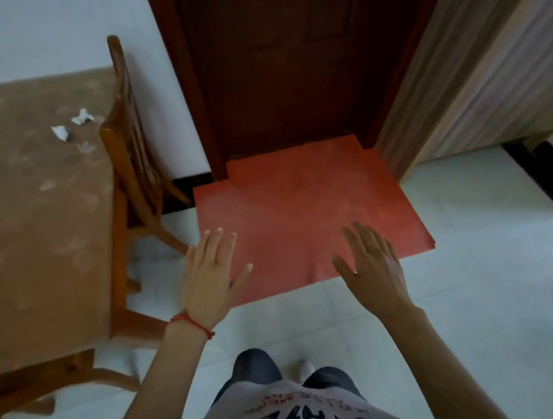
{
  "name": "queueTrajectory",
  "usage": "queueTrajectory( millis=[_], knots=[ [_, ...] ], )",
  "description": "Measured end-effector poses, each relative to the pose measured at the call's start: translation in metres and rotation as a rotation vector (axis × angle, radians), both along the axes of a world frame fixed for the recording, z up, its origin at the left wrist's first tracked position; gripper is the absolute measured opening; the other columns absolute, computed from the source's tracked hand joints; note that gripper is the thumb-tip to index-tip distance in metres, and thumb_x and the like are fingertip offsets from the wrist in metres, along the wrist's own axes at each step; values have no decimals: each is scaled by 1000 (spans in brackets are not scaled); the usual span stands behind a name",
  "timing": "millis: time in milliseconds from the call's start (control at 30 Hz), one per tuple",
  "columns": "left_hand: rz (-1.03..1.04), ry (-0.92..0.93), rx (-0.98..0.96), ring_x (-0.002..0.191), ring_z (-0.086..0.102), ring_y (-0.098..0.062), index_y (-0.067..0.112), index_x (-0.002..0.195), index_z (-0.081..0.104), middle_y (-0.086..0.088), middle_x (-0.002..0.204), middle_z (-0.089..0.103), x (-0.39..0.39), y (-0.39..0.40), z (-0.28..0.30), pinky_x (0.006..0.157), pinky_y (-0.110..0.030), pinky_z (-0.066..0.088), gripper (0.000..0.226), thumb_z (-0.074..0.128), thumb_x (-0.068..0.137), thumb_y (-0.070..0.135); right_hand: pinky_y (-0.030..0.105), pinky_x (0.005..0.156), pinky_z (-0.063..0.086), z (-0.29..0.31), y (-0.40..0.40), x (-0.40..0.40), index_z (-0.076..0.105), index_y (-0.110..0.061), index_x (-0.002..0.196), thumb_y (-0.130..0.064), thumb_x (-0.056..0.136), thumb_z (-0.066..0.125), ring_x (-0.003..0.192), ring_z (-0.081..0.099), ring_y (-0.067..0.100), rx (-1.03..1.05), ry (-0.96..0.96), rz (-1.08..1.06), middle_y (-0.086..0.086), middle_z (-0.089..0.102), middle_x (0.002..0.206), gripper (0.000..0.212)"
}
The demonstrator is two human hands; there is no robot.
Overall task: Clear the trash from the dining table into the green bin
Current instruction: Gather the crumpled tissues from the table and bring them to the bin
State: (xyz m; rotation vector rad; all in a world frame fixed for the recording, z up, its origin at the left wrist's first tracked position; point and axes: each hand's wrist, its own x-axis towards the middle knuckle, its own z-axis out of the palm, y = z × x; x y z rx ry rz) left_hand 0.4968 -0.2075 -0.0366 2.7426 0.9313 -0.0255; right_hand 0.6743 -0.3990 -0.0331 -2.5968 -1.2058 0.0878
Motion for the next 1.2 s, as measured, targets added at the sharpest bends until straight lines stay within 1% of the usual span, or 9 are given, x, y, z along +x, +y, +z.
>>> queueTrajectory(
  millis=[67, 200, 300, 533, 767, 833, 900, 1033, 1200],
  knots=[
    [26, 9, -1, 124, 45, -40, 6, 128, 47, -22, 130, 52, 7, 7, 3, 99, -55, 38, 75, 12, 90, 60, 47, 100, 40, -3, 11, 12, 51, -6, 126, -46, 89, 35, 122, 49, 34, 0, 14, 22, 15, 52, 134, 57],
    [52, 11, 6, 123, 45, -41, 6, 126, 48, -22, 130, 51, 29, 30, 7, 99, -56, 39, 75, 13, 89, 61, 44, 98, 40, -4, 42, 31, 53, -4, 122, -42, 88, 38, 117, 54, 33, 34, 5, 86, 16, 56, 129, 53],
    [68, 0, 14, 125, 42, -41, 6, 128, 47, -22, 133, 49, 50, 56, 6, 101, -57, 34, 78, 10, 88, 62, 44, 97, 40, -6, 73, 50, 54, -4, 120, -42, 88, 38, 115, 56, 33, 50, 2, 96, 16, 57, 128, 53],
    [82, -22, 48, 129, 39, -38, 8, 132, 43, -20, 137, 46, 107, 149, -1, 104, -52, 28, 75, 12, 88, 60, 44, 97, 39, -10, 174, 106, 54, -8, 124, -48, 88, 38, 119, 54, 32, 47, 15, 95, 16, 55, 131, 56],
    [77, -22, 64, 124, 45, -39, 5, 128, 47, -21, 131, 51, 162, 243, 3, 100, -54, 34, 79, 7, 89, 60, 44, 98, 40, 2, 270, 160, 52, -8, 127, -48, 89, 36, 122, 50, 32, 55, 18, 87, 15, 51, 135, 57],
    [77, -25, 59, 125, 44, -39, 5, 129, 46, -21, 132, 50, 175, 263, 5, 101, -54, 33, 79, 6, 89, 61, 45, 98, 40, 5, 290, 174, 52, -8, 127, -48, 88, 36, 121, 50, 32, 56, 28, 81, 15, 52, 135, 58],
    [97, -34, 44, 127, 42, -39, 6, 129, 46, -21, 134, 49, 189, 283, 5, 102, -55, 31, 78, 8, 89, 60, 44, 100, 38, 8, 311, 189, 51, -9, 128, -49, 88, 35, 123, 48, 32, 46, 50, 85, 14, 50, 136, 59],
    [129, -34, 33, 124, 45, -40, 6, 128, 48, -22, 131, 52, 217, 311, 3, 100, -56, 34, 75, 11, 90, 59, 43, 103, 33, 9, 347, 219, 49, -9, 131, -51, 87, 32, 127, 44, 31, 34, 63, 120, 13, 46, 140, 63],
    [196, -11, 28, 121, 48, -41, 5, 125, 50, -22, 128, 54, 264, 351, -1, 97, -57, 36, 75, 10, 91, 58, 45, 99, 38, 5, 403, 277, 54, -7, 126, -48, 87, 36, 120, 51, 34, 42, 41, 180, 15, 52, 134, 60]
  ],
)
